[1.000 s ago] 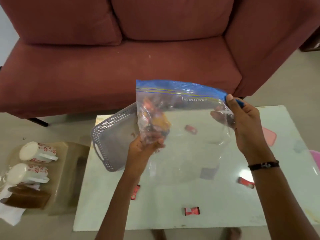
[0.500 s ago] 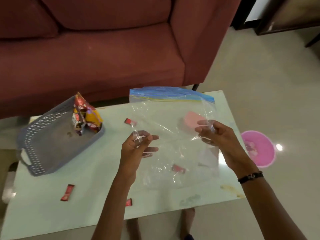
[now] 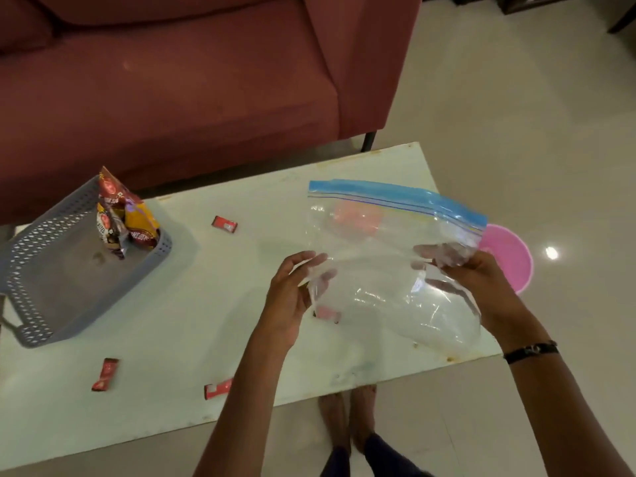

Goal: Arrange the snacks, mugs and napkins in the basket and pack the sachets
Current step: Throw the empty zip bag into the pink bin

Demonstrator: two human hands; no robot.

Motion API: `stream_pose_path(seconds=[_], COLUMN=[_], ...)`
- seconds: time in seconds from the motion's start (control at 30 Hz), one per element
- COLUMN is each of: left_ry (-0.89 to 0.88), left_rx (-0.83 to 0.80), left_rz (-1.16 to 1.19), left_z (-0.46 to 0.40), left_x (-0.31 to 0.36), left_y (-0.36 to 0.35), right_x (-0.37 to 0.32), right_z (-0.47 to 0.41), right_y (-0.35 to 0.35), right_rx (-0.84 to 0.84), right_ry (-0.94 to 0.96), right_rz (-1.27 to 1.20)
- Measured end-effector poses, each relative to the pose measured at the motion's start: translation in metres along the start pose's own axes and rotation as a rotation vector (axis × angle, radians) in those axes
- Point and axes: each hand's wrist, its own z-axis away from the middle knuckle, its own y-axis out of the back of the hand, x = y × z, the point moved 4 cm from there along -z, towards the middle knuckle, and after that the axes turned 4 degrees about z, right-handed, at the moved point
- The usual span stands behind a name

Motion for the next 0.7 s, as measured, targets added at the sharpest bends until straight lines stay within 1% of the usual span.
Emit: stream_pose_path(seconds=[0.07, 0.1, 0.13, 0.23, 0.3, 0.33, 0.37, 0.4, 0.43, 0.5, 0.57, 0.63, 0.7], left_ry=[0.091, 0.122, 0.142, 0.184, 0.229, 0.24, 0.247, 0.249, 0.244, 0.192, 0.097, 0.065, 0.105], left_rx=[0.053, 0.08, 0.091, 0.063, 0.058, 0.055, 0.052, 0.047, 0.044, 0.07, 0.088, 0.056, -0.004], left_rz=[0.201, 0.25, 0.242, 0.092, 0.069, 0.075, 0.069, 0.03, -0.036, -0.255, -0.482, -0.589, -0.623], left_z=[-0.001, 0.0, 0.0, 0.003, -0.001, -0.005, -0.01, -0.018, -0.026, -0.045, -0.063, -0.082, -0.1], left_x=[-0.021, -0.031, -0.041, -0.07, -0.092, -0.102, -0.112, -0.122, -0.133, -0.156, -0.178, -0.202, -0.228], left_y=[-0.015, -0.023, -0.033, -0.071, -0.101, -0.118, -0.135, -0.153, -0.169, -0.198, -0.224, -0.249, -0.269], right_x=[0.014, 0.02, 0.026, 0.047, 0.05, 0.048, 0.046, 0.046, 0.048, 0.052, 0.058, 0.068, 0.084], right_z=[0.0, 0.0, -0.001, -0.002, -0.002, -0.003, -0.002, -0.001, 0.0, 0.002, 0.004, 0.003, -0.005], right_y=[0.013, 0.02, 0.028, 0.052, 0.072, 0.081, 0.089, 0.096, 0.105, 0.13, 0.162, 0.193, 0.218], right_rx=[0.092, 0.152, 0.215, 0.377, 0.452, 0.438, 0.389, 0.312, 0.227, 0.107, 0.003, -0.119, -0.179], right_ry=[0.023, 0.034, 0.045, 0.028, 0.12, 0.214, 0.321, 0.392, 0.413, 0.405, 0.358, 0.277, 0.237], right_rz=[-0.003, -0.001, 0.017, 0.116, 0.332, 0.472, 0.605, 0.716, 0.793, 0.892, 0.879, 0.869, 1.038])
